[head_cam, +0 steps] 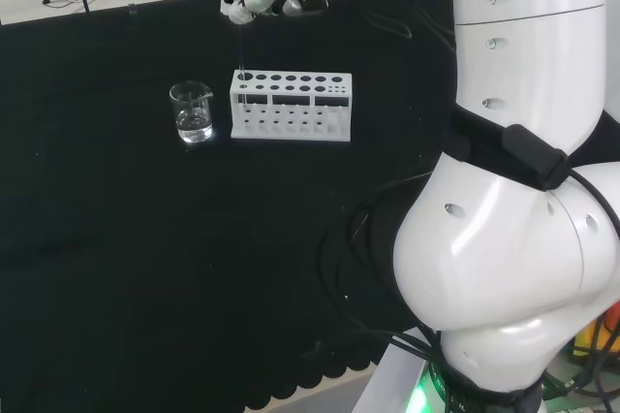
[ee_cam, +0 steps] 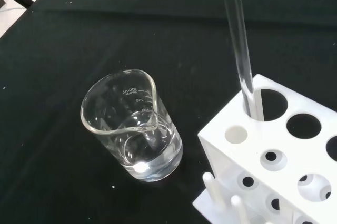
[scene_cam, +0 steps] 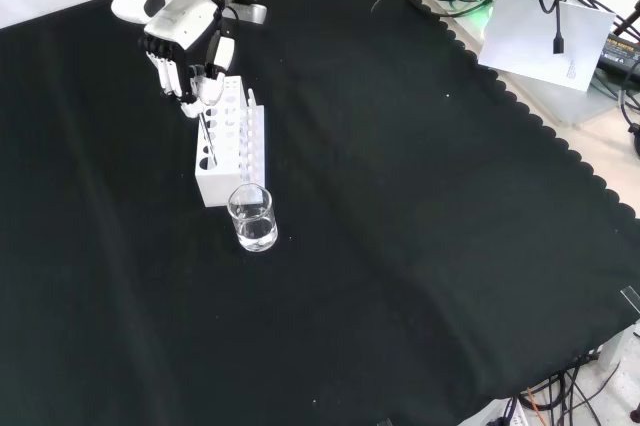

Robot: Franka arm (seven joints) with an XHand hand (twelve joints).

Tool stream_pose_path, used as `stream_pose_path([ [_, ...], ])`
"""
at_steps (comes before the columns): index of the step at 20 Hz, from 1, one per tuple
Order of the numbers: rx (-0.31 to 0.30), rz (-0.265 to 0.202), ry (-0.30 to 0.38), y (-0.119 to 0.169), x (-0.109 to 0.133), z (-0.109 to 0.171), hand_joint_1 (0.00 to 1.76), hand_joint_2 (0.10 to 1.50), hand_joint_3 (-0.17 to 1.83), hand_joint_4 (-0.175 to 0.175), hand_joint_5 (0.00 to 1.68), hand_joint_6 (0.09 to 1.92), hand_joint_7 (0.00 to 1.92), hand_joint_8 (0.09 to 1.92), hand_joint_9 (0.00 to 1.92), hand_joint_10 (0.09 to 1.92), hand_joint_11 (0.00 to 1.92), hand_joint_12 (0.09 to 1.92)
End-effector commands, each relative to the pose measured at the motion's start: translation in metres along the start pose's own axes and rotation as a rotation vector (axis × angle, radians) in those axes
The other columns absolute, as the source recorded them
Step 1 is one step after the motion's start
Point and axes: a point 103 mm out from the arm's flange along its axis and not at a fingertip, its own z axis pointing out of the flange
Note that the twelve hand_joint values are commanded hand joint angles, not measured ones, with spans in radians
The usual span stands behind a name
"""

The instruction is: Put the glass rod back on the white test tube rack.

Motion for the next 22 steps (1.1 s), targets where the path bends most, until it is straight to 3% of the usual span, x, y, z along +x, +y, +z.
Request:
stream_pose_path([
  [1,0.008,0.004,0.014,-0.0020,-0.0039,0.0064,1.30,1.07,-0.04,-0.175,1.24,0.24,1.09,1.15,1.56,1.04,1.58,0.96],
  [22,0.022,0.012,0.039,-0.0081,-0.0003,0.0159,1.30,1.07,-0.04,-0.175,1.24,0.24,1.09,1.15,1.57,1.03,1.58,0.97],
])
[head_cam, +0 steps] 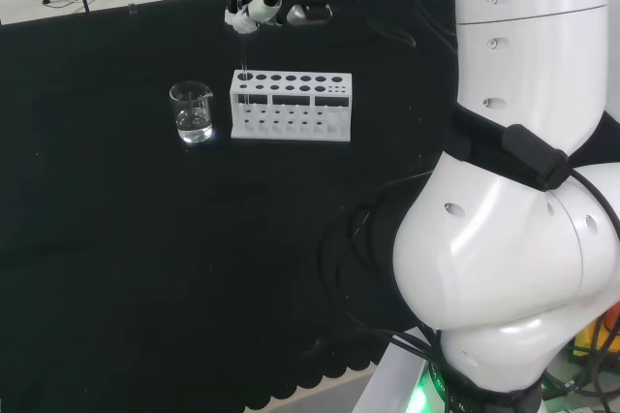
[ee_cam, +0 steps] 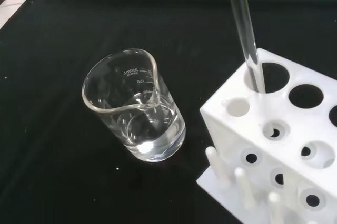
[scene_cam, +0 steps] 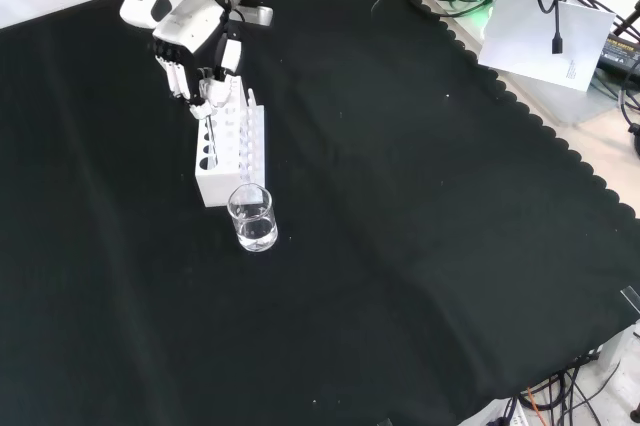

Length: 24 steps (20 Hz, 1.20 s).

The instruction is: Put the glass rod back on the white test tube rack.

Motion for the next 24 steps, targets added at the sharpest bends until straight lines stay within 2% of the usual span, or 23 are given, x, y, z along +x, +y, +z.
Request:
stream_pose_path([
  [1,-0.001,0.001,0.016,0.001,-0.001,0.003,1.30,1.07,-0.04,-0.175,1.24,0.24,1.09,1.15,1.57,1.03,1.58,0.97],
  [5,0.006,-0.003,0.022,0.002,-0.002,0.008,1.30,1.07,-0.04,-0.175,1.25,0.23,1.09,1.16,1.57,1.03,1.58,0.97],
  [8,-0.010,-0.009,0.018,0.000,-0.003,0.008,1.30,1.07,-0.04,-0.175,1.25,0.23,1.09,1.16,1.58,1.04,1.59,0.97],
  [10,-0.006,-0.010,0.004,-0.001,-0.003,0.007,1.30,1.09,-0.10,-0.175,1.25,0.26,1.12,1.11,1.62,1.02,1.62,0.96],
  [11,-0.004,-0.011,-0.004,-0.002,-0.004,0.006,1.31,1.10,-0.14,-0.175,1.22,0.33,1.17,1.01,1.65,1.01,1.65,0.98],
  [13,-0.010,-0.017,-0.015,-0.004,-0.004,0.004,1.38,1.06,-0.17,-0.175,1.00,0.68,1.26,0.70,1.68,1.02,1.71,1.05],
  [14,-0.015,-0.019,-0.017,-0.005,-0.005,0.002,1.44,1.01,-0.17,-0.175,0.88,0.83,1.19,0.72,1.68,1.04,1.73,1.07],
  [16,-0.015,-0.017,-0.024,-0.007,-0.005,-0.001,1.52,0.95,-0.17,-0.175,0.68,0.97,0.97,0.87,1.67,1.08,1.75,1.12],
  [20,-0.026,-0.015,-0.026,-0.010,-0.005,-0.004,1.56,0.92,-0.17,-0.175,0.48,0.97,0.80,0.93,1.67,1.10,1.78,1.15],
  [24,-0.032,-0.016,-0.025,-0.011,-0.003,-0.006,1.56,0.92,-0.17,-0.175,0.45,0.92,0.77,0.90,1.67,1.11,1.80,1.17],
])
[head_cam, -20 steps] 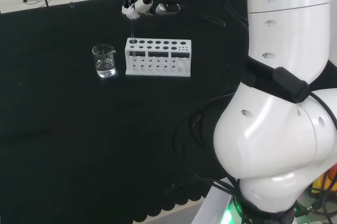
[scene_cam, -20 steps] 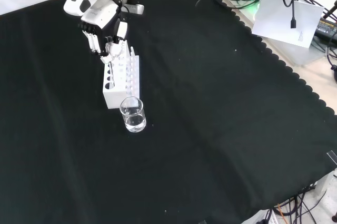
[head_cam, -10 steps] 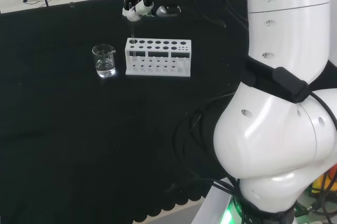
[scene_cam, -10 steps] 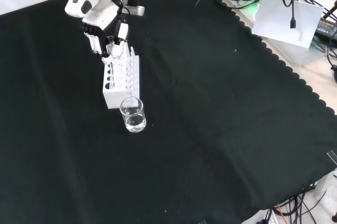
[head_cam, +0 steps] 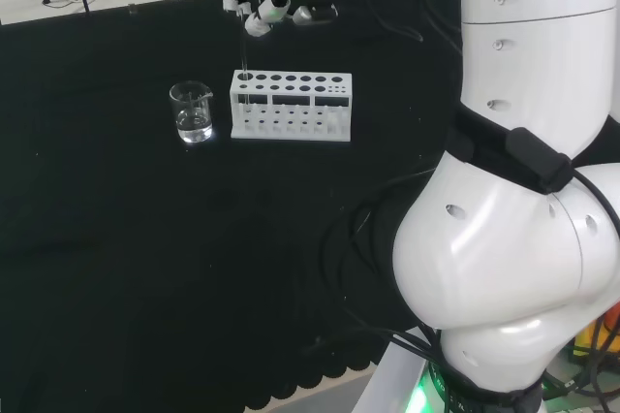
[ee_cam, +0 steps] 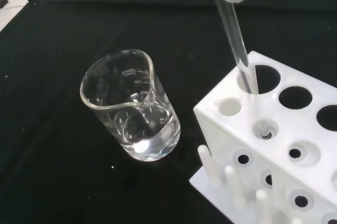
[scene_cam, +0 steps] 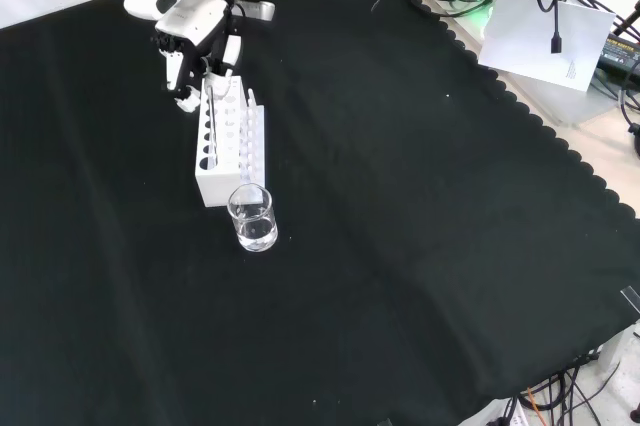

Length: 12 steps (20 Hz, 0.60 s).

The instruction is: Put the glass rod back on the white test tube rack.

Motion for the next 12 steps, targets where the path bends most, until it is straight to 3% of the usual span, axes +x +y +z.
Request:
stream_pose_path([
  [1,-0.009,-0.002,0.002,-0.002,0.001,-0.003,1.56,0.92,-0.17,-0.175,0.44,0.92,0.77,0.90,1.66,1.11,1.80,1.18],
  [12,-0.043,0.012,-0.048,-0.009,0.012,-0.028,1.54,0.92,-0.17,-0.175,0.45,0.88,0.75,0.87,1.66,1.11,1.82,1.18],
])
